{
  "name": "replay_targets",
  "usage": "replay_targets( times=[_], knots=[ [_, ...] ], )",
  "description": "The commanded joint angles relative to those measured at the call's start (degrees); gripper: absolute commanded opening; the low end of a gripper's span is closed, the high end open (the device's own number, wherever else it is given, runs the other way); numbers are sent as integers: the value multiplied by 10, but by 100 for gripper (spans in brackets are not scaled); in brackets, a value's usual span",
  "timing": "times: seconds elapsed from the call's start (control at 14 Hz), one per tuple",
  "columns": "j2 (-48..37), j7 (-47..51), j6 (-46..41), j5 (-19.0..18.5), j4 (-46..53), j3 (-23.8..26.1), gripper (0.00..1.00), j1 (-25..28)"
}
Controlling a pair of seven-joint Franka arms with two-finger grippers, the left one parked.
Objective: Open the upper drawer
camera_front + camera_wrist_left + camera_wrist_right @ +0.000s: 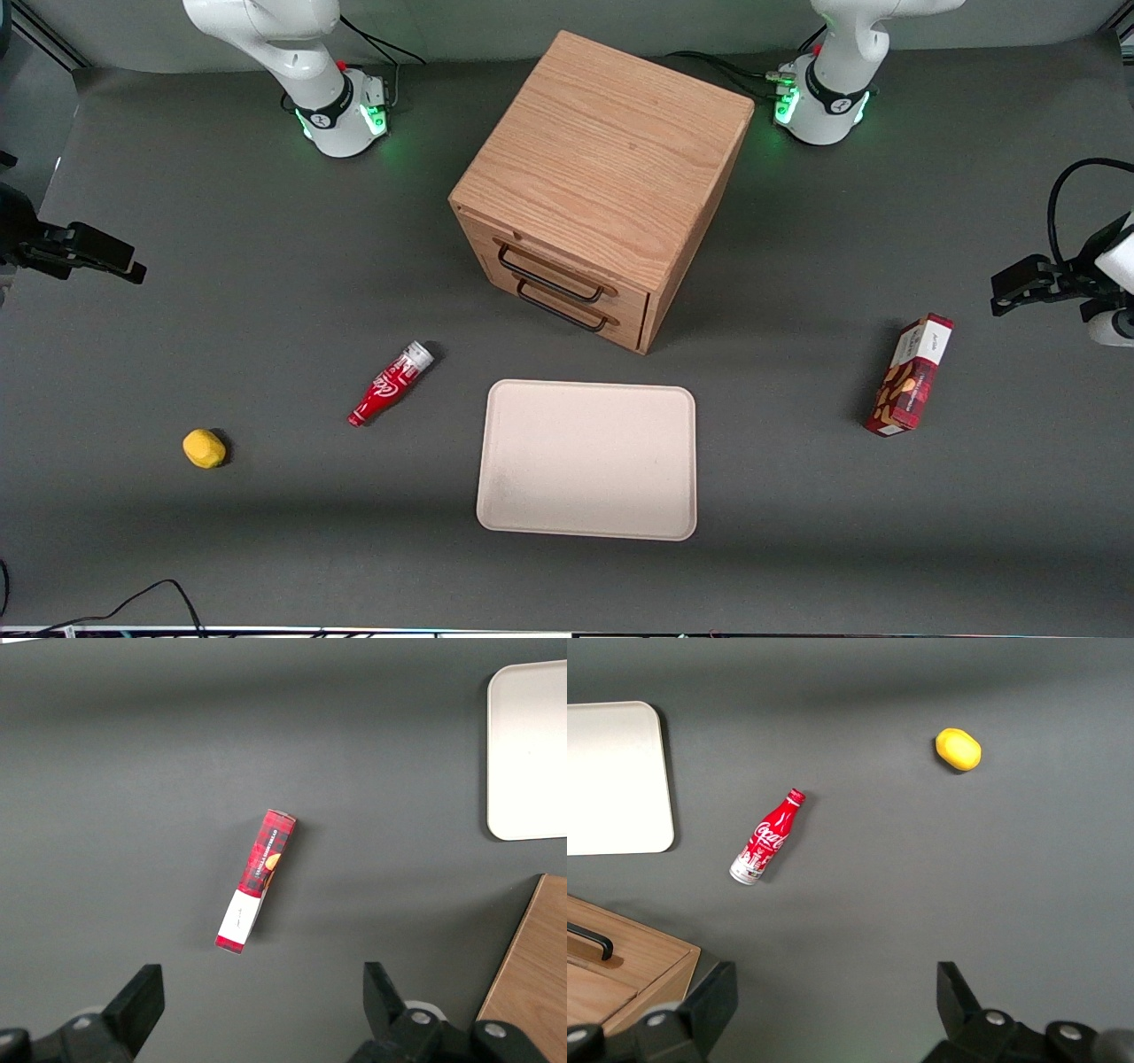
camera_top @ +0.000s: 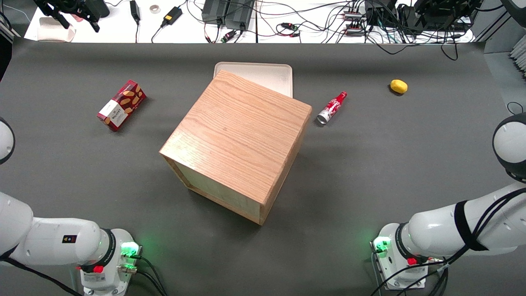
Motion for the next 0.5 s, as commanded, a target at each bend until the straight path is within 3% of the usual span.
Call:
replay_targets(
  times=[0.0, 0.21, 0.43],
  knots=[
    [7, 7, -13, 11, 16, 0, 100, 1],
    [12, -1, -24, 12, 20, 0, 100, 1],
    [16, -30, -38, 15, 28, 37, 100, 5]
  ],
)
